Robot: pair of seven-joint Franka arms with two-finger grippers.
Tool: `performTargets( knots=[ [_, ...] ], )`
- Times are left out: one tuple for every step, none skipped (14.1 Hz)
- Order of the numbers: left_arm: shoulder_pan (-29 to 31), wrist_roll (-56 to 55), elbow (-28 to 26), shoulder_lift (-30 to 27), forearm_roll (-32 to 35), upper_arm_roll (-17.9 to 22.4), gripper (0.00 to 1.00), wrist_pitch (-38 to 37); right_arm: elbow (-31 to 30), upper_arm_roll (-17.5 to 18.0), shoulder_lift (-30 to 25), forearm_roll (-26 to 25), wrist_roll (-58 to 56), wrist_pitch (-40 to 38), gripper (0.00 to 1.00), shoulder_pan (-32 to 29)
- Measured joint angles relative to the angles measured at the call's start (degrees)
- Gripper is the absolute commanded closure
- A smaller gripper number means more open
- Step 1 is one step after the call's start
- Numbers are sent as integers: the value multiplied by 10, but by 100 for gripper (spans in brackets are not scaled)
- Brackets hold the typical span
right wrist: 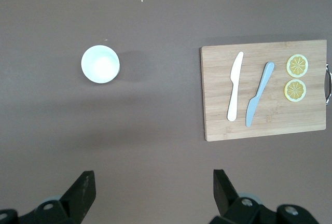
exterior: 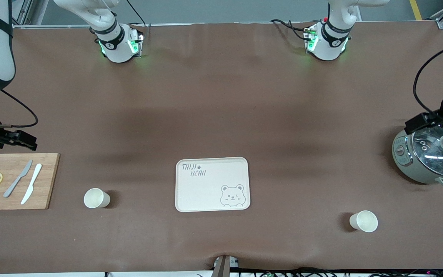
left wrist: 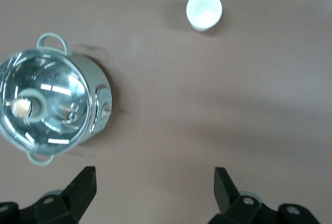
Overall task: Place white IKEA cup upright on tray with both arms
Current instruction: 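Move the right gripper toward one white cup while the left gripper reaches the other, then lower the right gripper over its cup while the left gripper lowers over its cup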
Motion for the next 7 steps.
performTargets(
  knots=[
    [7,6,-1,15,0,0,0,25,1,1,4,1,2,3,0,0],
    [14,16,-1,31,0,0,0,49,7,2,12,3,2,10,0,0],
    [20,24,-2,47,0,0,0,75,18,3,25,5,2,15,0,0],
    [25,28,-2,63,0,1,0,100,31,4,42,9,3,20,0,0],
    [31,32,-2,78,0,1,0,123,44,4,60,16,4,28,0,1],
    [36,35,-2,93,0,1,0,144,54,4,78,24,4,41,0,1],
    [39,40,-2,106,0,1,0,162,60,5,95,32,4,59,0,1]
  ],
)
